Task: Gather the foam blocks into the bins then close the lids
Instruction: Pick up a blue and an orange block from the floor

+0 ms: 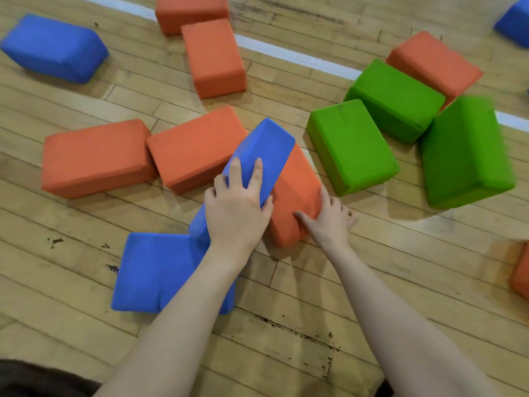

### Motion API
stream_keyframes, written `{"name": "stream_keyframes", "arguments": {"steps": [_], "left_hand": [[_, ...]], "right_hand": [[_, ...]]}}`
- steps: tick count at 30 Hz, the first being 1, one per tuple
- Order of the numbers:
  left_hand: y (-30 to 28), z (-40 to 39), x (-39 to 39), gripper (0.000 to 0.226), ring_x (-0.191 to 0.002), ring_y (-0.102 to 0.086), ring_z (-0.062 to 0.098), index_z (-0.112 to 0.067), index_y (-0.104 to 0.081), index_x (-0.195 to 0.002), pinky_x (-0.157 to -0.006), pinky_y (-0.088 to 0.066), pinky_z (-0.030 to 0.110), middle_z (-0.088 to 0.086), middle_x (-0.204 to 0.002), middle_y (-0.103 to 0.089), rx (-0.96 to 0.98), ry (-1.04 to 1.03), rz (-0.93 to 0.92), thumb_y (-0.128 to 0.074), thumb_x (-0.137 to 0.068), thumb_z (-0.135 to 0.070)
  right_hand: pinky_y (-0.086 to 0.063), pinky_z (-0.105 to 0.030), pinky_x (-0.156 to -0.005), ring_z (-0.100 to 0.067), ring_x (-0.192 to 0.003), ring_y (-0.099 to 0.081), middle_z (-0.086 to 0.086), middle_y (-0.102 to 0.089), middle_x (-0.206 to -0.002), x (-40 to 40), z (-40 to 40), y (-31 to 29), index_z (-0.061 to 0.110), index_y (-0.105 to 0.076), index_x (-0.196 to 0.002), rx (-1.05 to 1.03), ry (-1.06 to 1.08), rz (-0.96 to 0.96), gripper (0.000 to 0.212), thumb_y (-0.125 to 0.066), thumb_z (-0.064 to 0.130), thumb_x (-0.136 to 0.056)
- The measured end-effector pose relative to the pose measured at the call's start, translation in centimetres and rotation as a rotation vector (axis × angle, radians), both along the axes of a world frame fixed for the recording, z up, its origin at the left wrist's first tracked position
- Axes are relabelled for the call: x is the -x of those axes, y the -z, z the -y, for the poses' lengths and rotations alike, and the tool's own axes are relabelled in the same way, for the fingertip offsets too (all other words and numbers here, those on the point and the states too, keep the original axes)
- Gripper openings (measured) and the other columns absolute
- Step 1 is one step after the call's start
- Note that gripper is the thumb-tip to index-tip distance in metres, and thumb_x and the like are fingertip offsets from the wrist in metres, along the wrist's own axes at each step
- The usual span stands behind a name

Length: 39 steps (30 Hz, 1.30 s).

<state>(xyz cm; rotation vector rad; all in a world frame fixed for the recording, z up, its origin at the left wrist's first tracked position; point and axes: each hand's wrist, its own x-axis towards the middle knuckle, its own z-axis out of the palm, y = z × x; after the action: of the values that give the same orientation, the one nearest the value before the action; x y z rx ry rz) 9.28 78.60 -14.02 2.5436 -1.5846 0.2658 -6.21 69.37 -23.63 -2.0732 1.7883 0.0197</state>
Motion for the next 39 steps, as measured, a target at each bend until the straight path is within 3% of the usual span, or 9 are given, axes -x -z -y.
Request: {"name": "stream_keyframes", "arguments": {"steps": [3,5,10,14,21,25,30,35,39], "left_hand": [[-0.5,-0.1,0.3,0.060,-0.081,-0.059,0.032,-0.021,-0.058,-0.127,-0.063,-0.046,0.033,0.015,-0.124,-0.058,-0.001,-0.031,-0.042,-0.068,-0.073,-0.046],[-1.1,-0.7,0.2,0.062,-0.080,-0.059,0.032,-0.020,-0.058,-0.127,-0.063,-0.046,0.033,0.016,-0.123,-0.058,0.007,-0.050,-0.057,-0.071,-0.072,-0.045],[-1.6,-2.4,-1.0,0.063,-0.082,-0.059,0.035,-0.017,-0.057,-0.128,-0.065,-0.047,0.037,0.018,-0.124,-0.056,0.009,-0.052,-0.079,-0.073,-0.072,-0.042],[-1.1,-3.2,-1.6,0.062,-0.082,-0.058,0.036,-0.016,-0.056,-0.129,-0.064,-0.047,0.038,0.019,-0.124,-0.055,0.024,-0.064,-0.117,-0.072,-0.075,-0.041],[-2.8,-2.7,-1.4,0.061,-0.081,-0.059,0.037,-0.015,-0.055,-0.130,-0.064,-0.048,0.041,0.022,-0.124,-0.054,0.065,-0.099,-0.238,-0.069,-0.076,-0.041],[-8.9,-3.3,-0.5,0.060,-0.086,-0.059,0.037,-0.017,-0.054,-0.131,-0.067,-0.049,0.042,0.020,-0.125,-0.054,0.073,-0.171,-0.344,-0.053,-0.080,-0.048],[-20.6,-5.3,1.0,0.073,-0.108,-0.054,0.034,-0.022,-0.047,-0.137,-0.080,-0.047,0.042,0.017,-0.134,-0.047,0.008,-0.271,-0.498,-0.031,-0.077,-0.059],[-33.8,-9.3,1.5,0.062,-0.122,-0.044,0.029,-0.026,-0.039,-0.142,-0.086,-0.047,0.045,0.012,-0.139,-0.039,-0.017,-0.341,-0.646,-0.052,-0.086,-0.049],[-44.2,-14.0,1.2,0.062,-0.123,-0.041,0.027,-0.028,-0.038,-0.142,-0.087,-0.047,0.044,0.009,-0.140,-0.038,-0.015,-0.375,-0.685,-0.053,-0.086,-0.049]], "right_hand": [[-0.022,-0.046,-0.099,-0.035,-0.118,-0.042,-0.016,-0.043,-0.131,-0.8,-2.0,-0.3,0.014,-0.021,-0.147,0.023,0.069,0.116,0.102,-0.069,0.060,-0.071],[-0.023,-0.044,-0.097,-0.035,-0.118,-0.039,-0.013,-0.040,-0.127,-1.2,-3.2,-1.0,0.011,-0.033,-0.141,0.037,0.116,0.171,0.095,-0.075,0.055,-0.068],[-0.026,-0.048,-0.103,-0.034,-0.118,-0.038,-0.012,-0.034,-0.132,-2.1,-5.6,-2.5,0.025,-0.043,-0.132,0.102,0.040,0.304,0.073,-0.075,0.048,-0.070],[-0.046,-0.048,-0.094,-0.035,-0.117,-0.046,-0.013,-0.034,-0.137,-2.6,-6.9,-2.7,0.032,-0.032,-0.137,0.016,-0.059,0.496,0.066,-0.065,0.044,-0.081],[-0.043,-0.047,-0.096,-0.041,-0.121,-0.046,-0.023,-0.040,-0.141,-2.4,-5.7,-6.1,0.035,-0.042,-0.140,0.181,-0.061,0.424,0.058,-0.061,0.037,-0.086],[-0.038,-0.046,-0.096,-0.040,-0.119,-0.045,-0.021,-0.038,-0.143,-0.6,-5.4,-13.8,0.037,-0.044,-0.138,0.190,-0.125,0.311,0.058,-0.063,0.036,-0.084],[-0.035,-0.047,-0.099,-0.039,-0.124,-0.041,-0.021,-0.037,-0.144,1.4,-7.0,-26.8,0.038,-0.043,-0.139,0.112,-0.152,0.255,0.059,-0.065,0.034,-0.084],[-0.038,-0.047,-0.095,-0.038,-0.124,-0.043,-0.021,-0.040,-0.141,2.3,-10.4,-41.4,0.036,-0.046,-0.138,0.081,-0.181,0.236,0.057,-0.059,0.039,-0.083],[-0.036,-0.049,-0.097,-0.035,-0.127,-0.039,-0.018,-0.037,-0.142,2.4,-13.9,-52.6,0.038,-0.045,-0.138,0.050,-0.190,0.227,0.060,-0.060,0.035,-0.080]]}}
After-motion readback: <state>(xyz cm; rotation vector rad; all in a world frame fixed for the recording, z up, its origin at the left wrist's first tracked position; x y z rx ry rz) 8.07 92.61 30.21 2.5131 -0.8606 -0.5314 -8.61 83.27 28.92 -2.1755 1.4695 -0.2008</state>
